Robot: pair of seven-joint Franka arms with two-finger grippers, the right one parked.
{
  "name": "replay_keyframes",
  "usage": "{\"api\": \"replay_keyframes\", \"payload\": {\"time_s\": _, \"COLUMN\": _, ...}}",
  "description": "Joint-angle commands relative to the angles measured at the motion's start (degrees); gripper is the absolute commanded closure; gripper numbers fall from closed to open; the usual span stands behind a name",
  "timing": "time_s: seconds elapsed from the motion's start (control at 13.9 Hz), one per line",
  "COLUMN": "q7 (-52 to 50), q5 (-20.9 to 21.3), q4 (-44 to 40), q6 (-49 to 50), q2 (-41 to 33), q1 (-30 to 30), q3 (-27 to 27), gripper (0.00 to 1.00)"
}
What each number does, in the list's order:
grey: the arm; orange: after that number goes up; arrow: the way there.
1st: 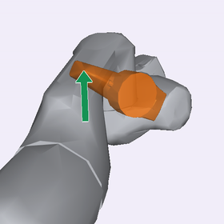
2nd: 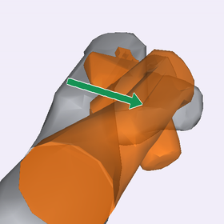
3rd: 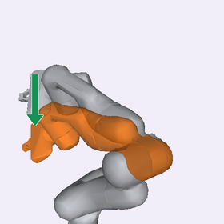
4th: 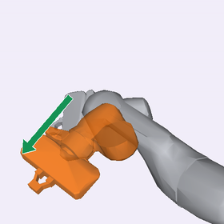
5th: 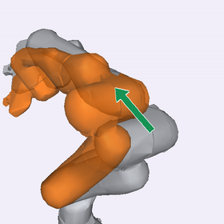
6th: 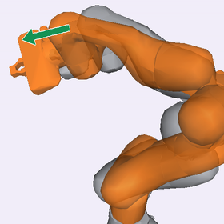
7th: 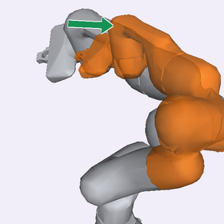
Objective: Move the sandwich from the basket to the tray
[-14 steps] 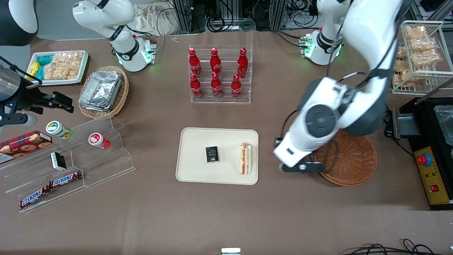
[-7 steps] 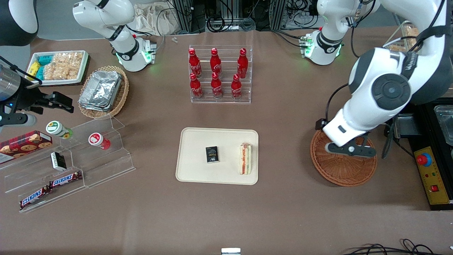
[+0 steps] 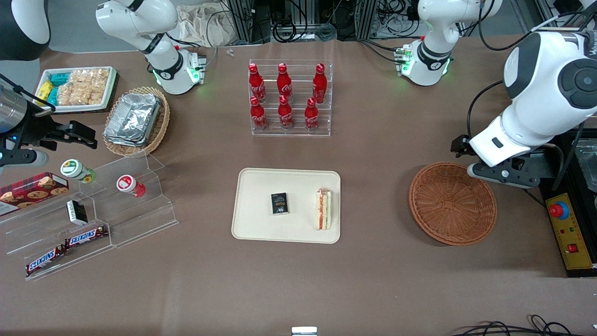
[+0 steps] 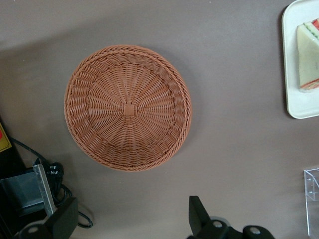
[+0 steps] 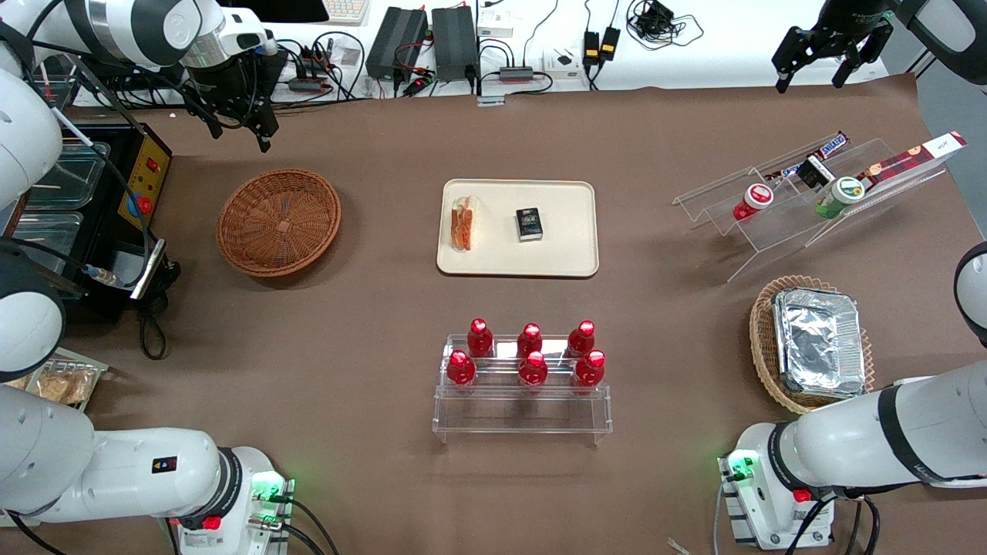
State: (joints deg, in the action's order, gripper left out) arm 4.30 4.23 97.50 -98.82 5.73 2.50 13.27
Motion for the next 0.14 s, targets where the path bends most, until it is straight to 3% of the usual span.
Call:
{"api": "replay_keyframes", "payload": {"time_s": 0.0, "q7": 1.15, "q5": -0.19, "q4": -8.97, "q6": 4.07, "q2": 5.69, "q1": -0.48, "q3": 0.26, "gripper": 0.0}}
{"api": "replay_keyframes", "payload": {"time_s": 0.07, "q7": 0.8, "q5": -0.36, "q4": -10.3, "q6": 4.07, "q2": 6.4, "q1": -0.48, "q3": 0.27, "gripper": 0.0}}
